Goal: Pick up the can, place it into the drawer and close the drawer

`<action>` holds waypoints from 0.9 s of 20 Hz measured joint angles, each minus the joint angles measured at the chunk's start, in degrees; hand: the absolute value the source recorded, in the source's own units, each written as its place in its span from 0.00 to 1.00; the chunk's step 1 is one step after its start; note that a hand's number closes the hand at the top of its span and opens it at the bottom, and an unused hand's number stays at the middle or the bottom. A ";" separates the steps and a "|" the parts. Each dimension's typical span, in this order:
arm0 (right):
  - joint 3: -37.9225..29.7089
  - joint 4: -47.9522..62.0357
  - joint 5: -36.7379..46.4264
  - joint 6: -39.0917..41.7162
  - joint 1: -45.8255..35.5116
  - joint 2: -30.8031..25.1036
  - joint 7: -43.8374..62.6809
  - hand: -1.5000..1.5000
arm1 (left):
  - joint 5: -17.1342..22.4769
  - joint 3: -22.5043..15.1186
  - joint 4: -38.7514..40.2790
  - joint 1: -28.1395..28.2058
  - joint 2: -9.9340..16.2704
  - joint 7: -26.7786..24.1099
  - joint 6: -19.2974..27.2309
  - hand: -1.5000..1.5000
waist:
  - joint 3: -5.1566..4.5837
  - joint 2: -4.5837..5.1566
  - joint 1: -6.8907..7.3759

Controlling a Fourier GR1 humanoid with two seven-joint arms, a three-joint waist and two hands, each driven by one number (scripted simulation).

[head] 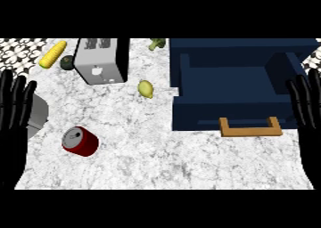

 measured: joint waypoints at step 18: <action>-2.80 0.40 1.30 -2.74 7.06 0.86 11.91 0.00 | 11.25 -0.59 -2.76 9.11 7.00 13.73 -13.21 0.00 | -0.44 1.35 0.73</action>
